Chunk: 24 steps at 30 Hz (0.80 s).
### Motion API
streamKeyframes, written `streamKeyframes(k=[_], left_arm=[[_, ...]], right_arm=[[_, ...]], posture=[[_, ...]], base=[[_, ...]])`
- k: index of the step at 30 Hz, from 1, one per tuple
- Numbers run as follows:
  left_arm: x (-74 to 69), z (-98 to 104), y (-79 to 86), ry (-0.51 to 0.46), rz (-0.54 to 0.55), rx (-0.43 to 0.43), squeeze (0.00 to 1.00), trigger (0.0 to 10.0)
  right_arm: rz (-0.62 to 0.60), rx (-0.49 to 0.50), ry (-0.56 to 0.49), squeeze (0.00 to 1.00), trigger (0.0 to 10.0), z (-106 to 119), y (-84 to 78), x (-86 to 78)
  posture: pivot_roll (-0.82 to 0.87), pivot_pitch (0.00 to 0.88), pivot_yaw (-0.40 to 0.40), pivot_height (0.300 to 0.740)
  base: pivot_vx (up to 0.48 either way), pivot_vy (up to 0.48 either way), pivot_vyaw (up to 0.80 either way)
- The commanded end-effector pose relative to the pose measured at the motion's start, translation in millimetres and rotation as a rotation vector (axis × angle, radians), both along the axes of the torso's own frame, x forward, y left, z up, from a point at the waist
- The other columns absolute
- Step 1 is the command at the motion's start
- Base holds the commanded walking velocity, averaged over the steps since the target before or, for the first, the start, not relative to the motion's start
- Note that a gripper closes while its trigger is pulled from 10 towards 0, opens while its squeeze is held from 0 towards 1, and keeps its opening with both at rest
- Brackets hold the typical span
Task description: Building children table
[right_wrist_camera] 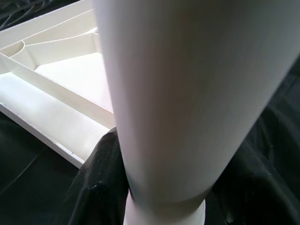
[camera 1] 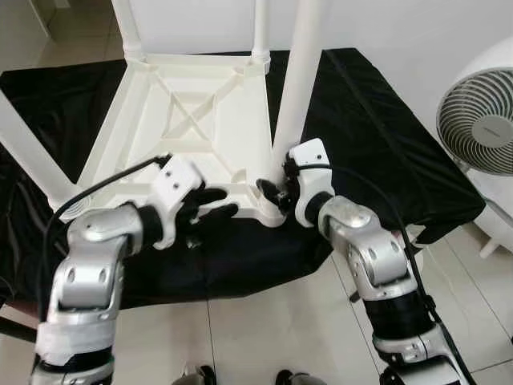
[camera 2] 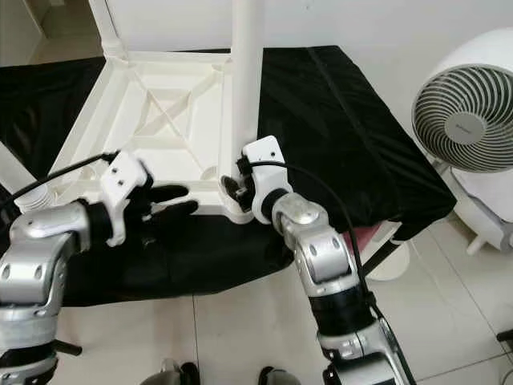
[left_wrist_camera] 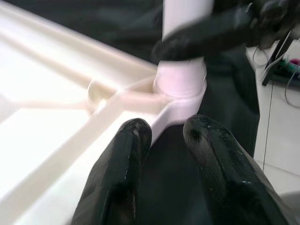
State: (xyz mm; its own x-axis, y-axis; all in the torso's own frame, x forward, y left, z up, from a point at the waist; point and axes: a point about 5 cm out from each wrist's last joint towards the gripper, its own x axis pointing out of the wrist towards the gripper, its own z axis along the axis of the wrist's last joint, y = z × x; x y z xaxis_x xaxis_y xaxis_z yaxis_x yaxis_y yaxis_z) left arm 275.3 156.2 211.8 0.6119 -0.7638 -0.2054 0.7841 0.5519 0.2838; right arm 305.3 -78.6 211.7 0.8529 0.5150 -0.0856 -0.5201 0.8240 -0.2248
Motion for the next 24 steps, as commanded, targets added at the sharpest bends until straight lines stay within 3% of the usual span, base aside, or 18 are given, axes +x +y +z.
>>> streamKeyframes(k=[1,5,6,11,12,18,19,24], left_arm=[[-2.8,2.6,6.4,-0.013,0.048,-0.008,0.0,10.0],[-3.0,-0.1,9.6,-0.004,0.059,-0.003,0.0,10.0],[-2.2,-0.8,9.5,-0.007,0.068,-0.009,0.0,10.0],[2.1,2.9,8.6,-0.026,0.101,-0.056,0.0,10.0],[2.5,4.7,7.6,-0.038,0.104,-0.058,0.0,10.0],[4.7,8.7,6.4,-0.056,0.111,-0.062,0.0,10.0],[5.2,8.6,6.5,-0.056,0.113,-0.061,0.0,10.0],[5.7,7.7,6.0,-0.053,0.112,-0.063,0.0,10.0]], right_arm=[[-0.021,-0.085,0.059,0.0,0.0,-21.6,-1.2,-5.8],[-0.04,-0.104,0.072,0.0,0.0,-30.3,-4.1,-9.9],[-0.042,-0.105,0.068,0.0,10.0,-32.0,-4.2,-10.4],[-0.062,-0.076,-0.001,0.0,10.0,-22.8,-6.2,-3.5],[-0.033,-0.063,0.002,1.0,10.0,-19.4,-9.4,0.7],[0.124,-0.08,0.022,1.0,10.0,-12.2,-11.0,6.0],[0.143,-0.089,0.026,0.0,10.0,-10.8,-11.9,8.0],[0.205,-0.114,0.037,0.0,10.0,-7.3,-14.1,16.4]], posture=[[-0.05,0.099,0.013,0.74],[-0.05,0.082,0.017,0.74],[-0.05,0.075,0.02,0.74],[-0.05,0.066,0.02,0.74],[-0.05,0.056,0.022,0.74],[-0.05,0.052,0.03,0.74],[-0.05,0.052,0.03,0.74],[-0.06,0.059,0.036,0.74]], base=[[0.0,0.0,0.0],[0.0,0.0,0.0],[0.0,0.0,0.0],[0.0,0.0,0.0],[0.0,0.0,0.0],[0.0,0.0,0.0],[0.0,0.0,0.0],[0.0,0.0,0.0]])
